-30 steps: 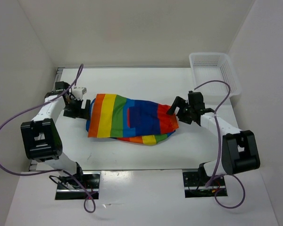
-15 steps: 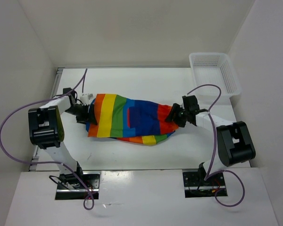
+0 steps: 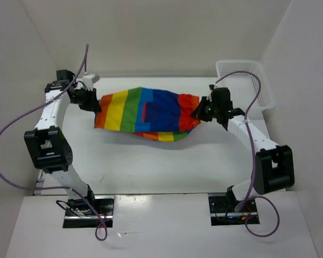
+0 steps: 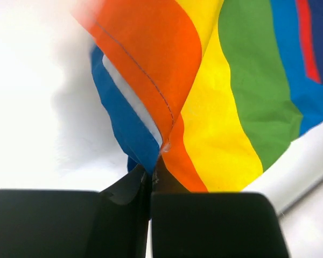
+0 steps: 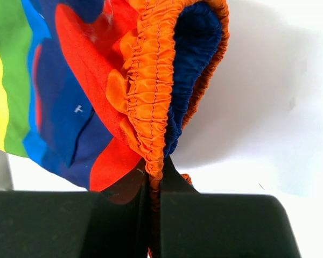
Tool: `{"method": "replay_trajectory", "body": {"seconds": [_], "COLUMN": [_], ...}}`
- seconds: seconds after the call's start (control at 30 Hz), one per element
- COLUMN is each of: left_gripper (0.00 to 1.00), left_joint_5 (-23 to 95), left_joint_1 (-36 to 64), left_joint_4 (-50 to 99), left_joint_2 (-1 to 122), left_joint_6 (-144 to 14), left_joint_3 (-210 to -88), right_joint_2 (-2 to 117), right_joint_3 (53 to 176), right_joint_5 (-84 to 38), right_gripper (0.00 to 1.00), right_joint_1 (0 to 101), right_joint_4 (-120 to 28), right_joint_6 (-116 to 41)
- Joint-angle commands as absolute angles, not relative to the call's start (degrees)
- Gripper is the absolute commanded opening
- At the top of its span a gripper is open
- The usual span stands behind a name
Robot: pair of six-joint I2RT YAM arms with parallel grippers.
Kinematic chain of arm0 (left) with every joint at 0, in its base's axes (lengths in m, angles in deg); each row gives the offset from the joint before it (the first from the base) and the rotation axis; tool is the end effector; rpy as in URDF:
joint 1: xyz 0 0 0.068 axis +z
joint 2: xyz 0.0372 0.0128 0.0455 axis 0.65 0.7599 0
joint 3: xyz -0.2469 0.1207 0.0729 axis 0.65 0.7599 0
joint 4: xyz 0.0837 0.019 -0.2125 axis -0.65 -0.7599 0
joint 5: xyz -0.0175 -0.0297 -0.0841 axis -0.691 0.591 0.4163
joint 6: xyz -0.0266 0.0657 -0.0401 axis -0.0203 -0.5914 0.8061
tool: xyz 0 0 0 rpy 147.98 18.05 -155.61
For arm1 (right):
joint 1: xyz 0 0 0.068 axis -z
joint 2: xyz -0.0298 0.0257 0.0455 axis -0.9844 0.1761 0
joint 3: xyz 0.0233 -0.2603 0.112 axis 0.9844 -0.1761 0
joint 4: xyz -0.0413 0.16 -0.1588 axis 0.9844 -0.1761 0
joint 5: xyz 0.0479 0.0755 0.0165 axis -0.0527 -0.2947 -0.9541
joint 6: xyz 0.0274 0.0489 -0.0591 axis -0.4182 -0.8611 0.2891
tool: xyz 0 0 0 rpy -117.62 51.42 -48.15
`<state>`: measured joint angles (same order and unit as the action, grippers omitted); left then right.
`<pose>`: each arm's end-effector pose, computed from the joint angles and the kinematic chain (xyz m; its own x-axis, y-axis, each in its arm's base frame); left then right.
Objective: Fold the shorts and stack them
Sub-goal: Fold the shorts
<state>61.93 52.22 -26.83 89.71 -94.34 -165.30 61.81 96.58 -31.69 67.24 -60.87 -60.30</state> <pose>0.3647 0.0346 0.2560 -0.8311 0.0896 -0.5489 0.3334 0.8702 -0.3628 0.3043 0.0889 0.2463 -0.7877 0.3104 -0.5322 -0.0245 0.8474 0.5304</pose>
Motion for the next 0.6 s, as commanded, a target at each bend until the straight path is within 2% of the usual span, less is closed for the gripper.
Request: {"method": "replay_trajectory", "body": {"seconds": [0.0, 0.23, 0.4, 0.57], "left_gripper": [0.00, 0.00, 0.00, 0.00], "left_joint_5": [60.96, 65.69, 73.33, 67.92], "left_joint_1": [52.32, 52.32, 55.48, 56.89], "left_joint_4": [-30.32, -35.42, -43.75, -48.60], "left_joint_2": [80.40, 71.97, 69.23, 73.26], "left_joint_6": [-97.99, -97.99, -99.83, -97.29], "left_joint_3": [-169.86, -166.78, -177.82, -186.11], "right_joint_2": [53.25, 38.84, 34.25, 33.45], "right_joint_3": [100.52, 98.85, 100.34, 99.21], "right_joint_5": [-30.37, -31.42, -36.67, -39.07], "right_gripper": [0.00, 0.00, 0.00, 0.00], "right_joint_1": [67.63, 68.17, 68.17, 68.17], "right_joint_4": [-63.09, -66.43, -67.76, -68.89], "right_joint_6": [-57.75, -59.06, -61.16, -64.51]}}
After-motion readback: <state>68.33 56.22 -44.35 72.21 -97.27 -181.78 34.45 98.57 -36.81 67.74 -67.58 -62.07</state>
